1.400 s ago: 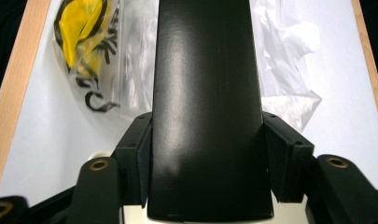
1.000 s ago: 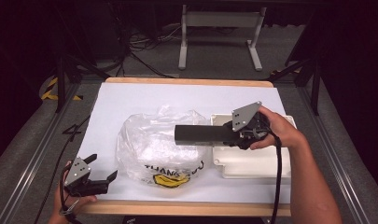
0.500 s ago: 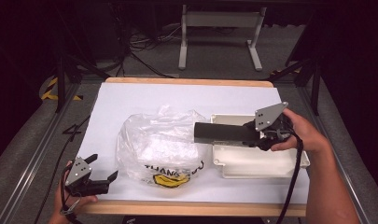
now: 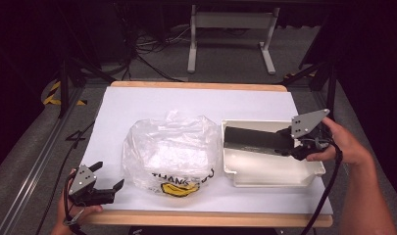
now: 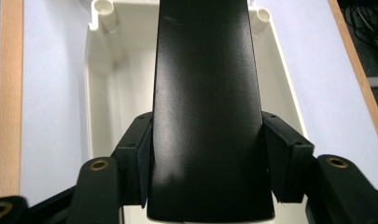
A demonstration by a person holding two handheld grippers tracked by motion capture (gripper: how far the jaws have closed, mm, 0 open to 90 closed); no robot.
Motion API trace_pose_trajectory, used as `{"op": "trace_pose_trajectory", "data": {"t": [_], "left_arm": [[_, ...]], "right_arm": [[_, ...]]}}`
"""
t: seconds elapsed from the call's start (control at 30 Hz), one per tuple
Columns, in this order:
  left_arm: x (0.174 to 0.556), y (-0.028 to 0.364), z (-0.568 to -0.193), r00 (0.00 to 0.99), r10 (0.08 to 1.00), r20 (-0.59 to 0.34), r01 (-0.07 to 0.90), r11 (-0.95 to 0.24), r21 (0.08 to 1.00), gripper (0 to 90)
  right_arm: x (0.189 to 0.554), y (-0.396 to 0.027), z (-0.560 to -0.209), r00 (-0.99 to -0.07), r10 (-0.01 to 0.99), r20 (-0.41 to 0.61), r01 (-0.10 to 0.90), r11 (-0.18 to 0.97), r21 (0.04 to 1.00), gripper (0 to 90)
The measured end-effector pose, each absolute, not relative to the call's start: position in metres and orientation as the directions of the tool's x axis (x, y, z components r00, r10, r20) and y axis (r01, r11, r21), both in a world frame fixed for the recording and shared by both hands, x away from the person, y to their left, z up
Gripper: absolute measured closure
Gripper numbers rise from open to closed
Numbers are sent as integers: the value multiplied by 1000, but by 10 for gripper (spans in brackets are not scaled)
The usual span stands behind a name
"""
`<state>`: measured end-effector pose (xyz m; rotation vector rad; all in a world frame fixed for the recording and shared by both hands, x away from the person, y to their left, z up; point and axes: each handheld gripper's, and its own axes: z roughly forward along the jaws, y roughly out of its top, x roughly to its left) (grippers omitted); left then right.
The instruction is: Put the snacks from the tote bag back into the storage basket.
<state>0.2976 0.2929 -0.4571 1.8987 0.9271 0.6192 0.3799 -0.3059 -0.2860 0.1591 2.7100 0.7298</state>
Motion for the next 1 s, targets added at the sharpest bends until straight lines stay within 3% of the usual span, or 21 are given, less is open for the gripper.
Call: {"op": "trace_pose_trajectory", "data": {"t": [1.0], "left_arm": [[297,291,-457,600,798,52,350,-320,881,53]], "right_arm": [[401,-318,-340,-976,142,-166,72,926,370,428]]}}
